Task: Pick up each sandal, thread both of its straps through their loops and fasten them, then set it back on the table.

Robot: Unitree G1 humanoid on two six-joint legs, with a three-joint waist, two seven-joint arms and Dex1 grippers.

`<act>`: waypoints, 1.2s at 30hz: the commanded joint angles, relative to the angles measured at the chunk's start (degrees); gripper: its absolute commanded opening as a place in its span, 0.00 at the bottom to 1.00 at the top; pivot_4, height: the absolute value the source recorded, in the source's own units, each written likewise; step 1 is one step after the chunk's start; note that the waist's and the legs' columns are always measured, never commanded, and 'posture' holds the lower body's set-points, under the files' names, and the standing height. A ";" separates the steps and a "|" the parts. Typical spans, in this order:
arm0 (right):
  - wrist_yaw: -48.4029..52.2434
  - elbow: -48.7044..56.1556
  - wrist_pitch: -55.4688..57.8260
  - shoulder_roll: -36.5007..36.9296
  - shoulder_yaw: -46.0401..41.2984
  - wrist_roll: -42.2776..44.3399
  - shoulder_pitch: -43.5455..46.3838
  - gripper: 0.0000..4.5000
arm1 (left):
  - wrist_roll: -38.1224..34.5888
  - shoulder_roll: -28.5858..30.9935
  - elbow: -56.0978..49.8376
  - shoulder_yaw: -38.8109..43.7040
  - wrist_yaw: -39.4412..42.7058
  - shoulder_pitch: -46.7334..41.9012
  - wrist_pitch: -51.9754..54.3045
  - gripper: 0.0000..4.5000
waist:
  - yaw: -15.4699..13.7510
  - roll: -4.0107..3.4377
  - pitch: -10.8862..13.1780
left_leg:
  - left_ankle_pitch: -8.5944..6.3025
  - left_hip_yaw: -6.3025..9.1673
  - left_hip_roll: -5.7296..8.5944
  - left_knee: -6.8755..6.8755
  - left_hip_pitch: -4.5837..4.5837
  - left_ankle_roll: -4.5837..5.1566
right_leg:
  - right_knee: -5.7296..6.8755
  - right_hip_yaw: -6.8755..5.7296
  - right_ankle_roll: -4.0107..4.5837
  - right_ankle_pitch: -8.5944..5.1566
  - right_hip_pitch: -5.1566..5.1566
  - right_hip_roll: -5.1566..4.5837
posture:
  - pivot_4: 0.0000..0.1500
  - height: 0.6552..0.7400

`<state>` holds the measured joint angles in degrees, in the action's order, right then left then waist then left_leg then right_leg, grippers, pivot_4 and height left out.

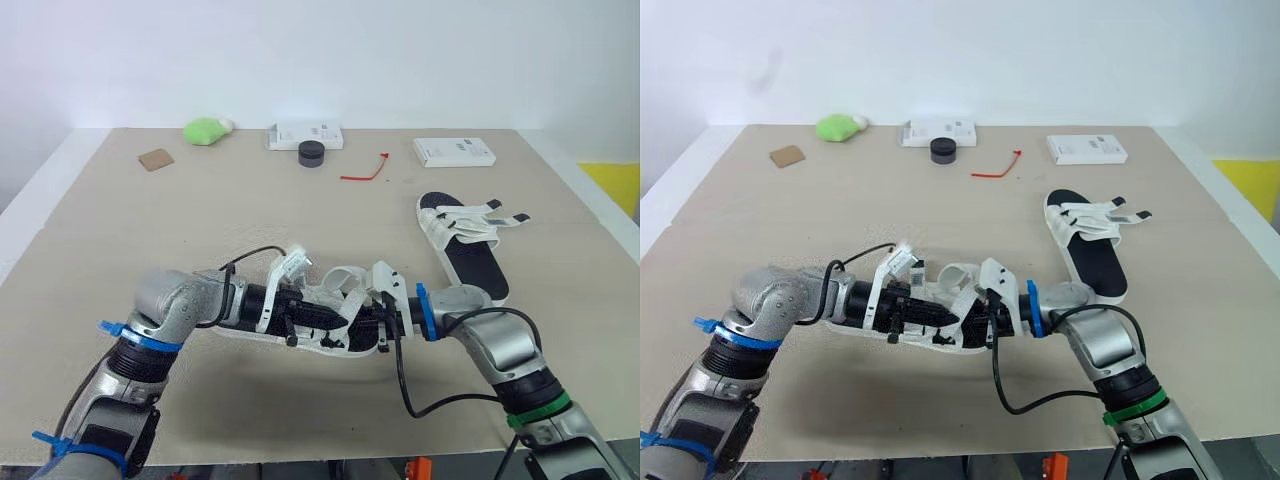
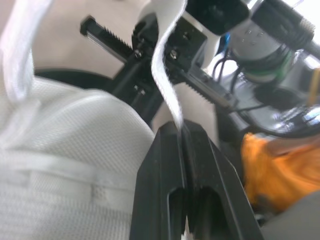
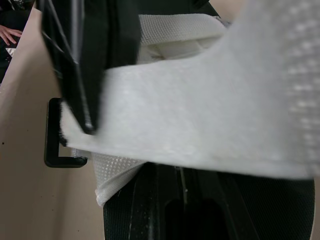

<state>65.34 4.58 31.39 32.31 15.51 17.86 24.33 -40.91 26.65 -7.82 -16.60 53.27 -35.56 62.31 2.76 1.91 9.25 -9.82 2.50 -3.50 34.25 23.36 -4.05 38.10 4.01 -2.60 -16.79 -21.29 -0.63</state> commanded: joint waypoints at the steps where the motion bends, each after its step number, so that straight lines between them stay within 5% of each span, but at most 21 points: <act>1: -0.76 -2.67 1.53 0.53 2.26 -1.95 -1.23 0.00 | 6.07 1.24 1.44 -5.11 4.01 1.31 -8.23 0.01 | -0.01 0.01 0.00 | 0.00 0.00 0.00 0.00 0.00 0.00 | 0.00 0.01 0.01 0.00 0.00 0.00 | 1.00 1.00; 6: -0.50 -3.06 1.43 0.81 2.09 -1.99 -0.78 0.00 | 9.52 2.20 4.28 -5.82 11.36 1.26 -18.15 0.01 | -0.01 0.00 -0.01 | 0.00 -0.03 0.00 0.01 0.00 0.00 | 0.00 0.03 0.01 -0.01 -0.01 -0.01 | 1.00 1.00; 14: -0.43 -3.64 1.21 0.89 1.65 -2.11 -0.53 0.00 | -1.87 1.61 3.63 -0.66 16.24 -2.28 -3.05 0.01 | 0.05 0.01 0.02 | 0.00 -0.02 -0.02 0.00 0.05 0.02 | 0.00 0.03 -0.12 0.05 -0.06 0.01 | 1.00 1.00; 19: -0.50 -3.79 1.28 0.86 1.42 -1.97 -0.38 0.00 | 2.86 5.38 3.00 -5.33 19.10 -2.17 -5.76 0.01 | 0.13 0.01 0.03 | -0.01 -0.01 -0.08 -0.09 0.02 0.02 | 0.01 0.03 -0.18 0.07 -0.10 0.11 | 1.00 1.00; 28: -0.67 -3.62 1.34 0.94 1.01 -1.85 -0.57 0.00 | 9.93 0.08 7.29 -5.81 11.08 -0.39 -13.40 0.01 | -0.07 -0.01 0.01 | 0.01 0.01 -0.07 0.11 -0.06 0.05 | 0.00 0.10 -0.02 -0.01 -0.04 0.12 | 1.00 1.00; 36: -0.89 -3.37 1.49 0.90 1.01 -1.75 -0.76 0.00 | 6.52 -6.65 10.07 1.54 1.34 0.46 -4.96 0.01 | -0.15 0.04 0.00 | 0.13 0.11 0.30 0.24 -0.06 0.20 | -0.03 0.47 -0.17 0.07 -0.01 0.09 | 1.00 1.00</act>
<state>65.75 3.14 31.43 32.95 14.77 17.83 24.65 -34.16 21.41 1.51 -15.34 58.87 -35.98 53.46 2.61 1.95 9.24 -9.69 2.61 -3.19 34.47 23.32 -3.85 38.07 4.49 -2.77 -16.72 -21.30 -0.54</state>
